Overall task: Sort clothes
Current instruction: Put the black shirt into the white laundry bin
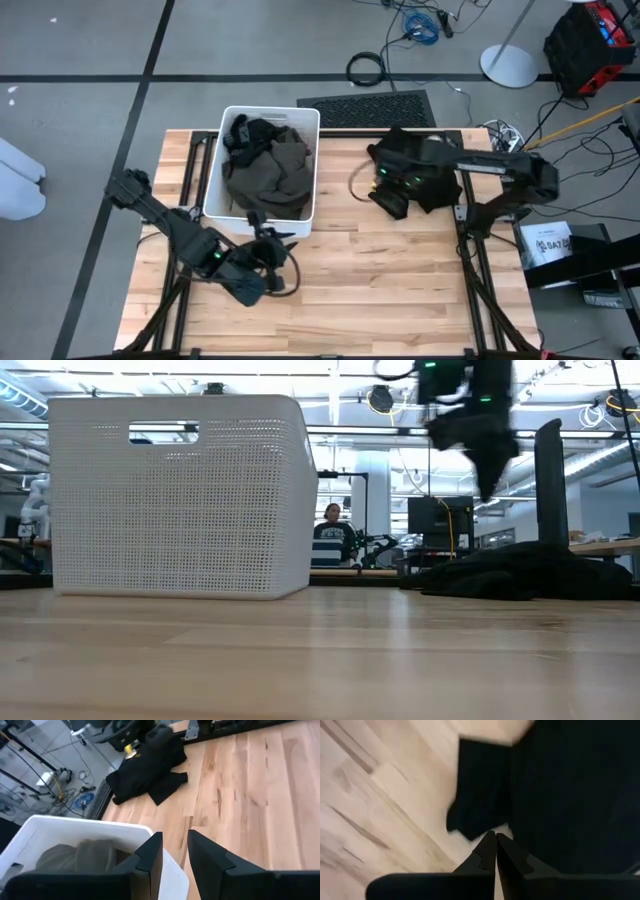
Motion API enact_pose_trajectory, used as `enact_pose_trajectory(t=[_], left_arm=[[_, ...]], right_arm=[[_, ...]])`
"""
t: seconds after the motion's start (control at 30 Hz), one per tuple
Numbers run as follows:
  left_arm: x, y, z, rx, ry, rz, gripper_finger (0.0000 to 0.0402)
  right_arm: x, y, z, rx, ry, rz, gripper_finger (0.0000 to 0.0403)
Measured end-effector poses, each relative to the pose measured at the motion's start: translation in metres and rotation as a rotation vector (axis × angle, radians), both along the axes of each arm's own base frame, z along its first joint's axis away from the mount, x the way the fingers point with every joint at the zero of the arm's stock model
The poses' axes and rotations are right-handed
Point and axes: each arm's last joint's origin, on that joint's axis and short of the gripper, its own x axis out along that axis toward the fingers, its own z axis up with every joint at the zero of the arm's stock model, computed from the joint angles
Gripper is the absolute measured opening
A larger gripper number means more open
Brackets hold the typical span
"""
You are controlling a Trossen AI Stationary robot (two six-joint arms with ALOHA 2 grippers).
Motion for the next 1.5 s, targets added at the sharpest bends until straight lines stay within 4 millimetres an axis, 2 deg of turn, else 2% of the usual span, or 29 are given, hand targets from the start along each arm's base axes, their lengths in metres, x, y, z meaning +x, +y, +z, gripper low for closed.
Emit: enact_pose_trajectory(t=[0.2, 0.3, 0.47, 0.63, 0.73, 0.8, 0.9, 0.97, 1.03, 1.13, 1.17, 1.23, 1.33, 1.5], left_arm=[[0.034, -0.008, -0.023, 0.014, 0.049, -0.071, 0.0099], [0.051, -0.009, -0.030, -0.014, 0.060, -0.136, 0.0099], [0.070, 0.002, -0.032, -0.056, 0.034, -0.166, 0.0099], [0.081, 0.014, -0.028, -0.117, -0.004, -0.202, 0.0099], [0.085, 0.020, -0.026, -0.127, -0.026, -0.186, 0.0099], [0.087, 0.023, -0.025, -0.132, -0.042, -0.179, 0.0099], [0.088, 0.024, -0.024, -0.135, -0.055, -0.176, 0.0099], [0.089, 0.024, -0.023, -0.123, -0.061, -0.186, 0.0099], [0.089, 0.024, -0.023, -0.110, -0.060, -0.195, 0.0099], [0.090, 0.023, -0.022, -0.106, -0.068, -0.201, 0.0099], [0.090, 0.024, -0.022, -0.102, -0.068, -0.202, 0.0099], [0.090, 0.024, -0.022, -0.091, -0.064, -0.208, 0.0099], [0.090, 0.025, -0.022, -0.086, -0.063, -0.208, 0.0099], [0.086, 0.027, -0.015, -0.083, -0.075, -0.209, 0.0099]], right_arm=[[-0.050, 0.026, -0.024, 0.003, -0.047, -0.102, 0.0008], [-0.061, 0.029, -0.038, -0.004, -0.108, -0.120, 0.0037], [-0.064, 0.028, -0.054, -0.014, -0.136, -0.091, 0.0121], [-0.064, 0.020, -0.072, -0.014, -0.025, -0.048, 0.0216], [-0.062, 0.015, -0.088, -0.045, 0.067, -0.035, 0.0252], [-0.062, 0.011, -0.098, -0.109, 0.158, -0.032, 0.0259], [-0.060, 0.006, -0.110, -0.198, 0.278, -0.045, 0.0247], [-0.058, 0.005, -0.117, -0.205, 0.316, -0.052, 0.0216], [-0.056, 0.005, -0.121, -0.198, 0.338, -0.061, 0.0166], [-0.055, 0.007, -0.125, -0.112, 0.344, -0.037, 0.0051], [-0.055, 0.008, -0.125, -0.080, 0.341, -0.020, 0.0026], [-0.054, 0.011, -0.124, -0.037, 0.339, -0.026, 0.0014], [-0.051, 0.022, -0.111, -0.029, 0.343, -0.006, 0.0004], [-0.040, 0.051, -0.068, -0.067, 0.219, 0.042, 0.0002]])
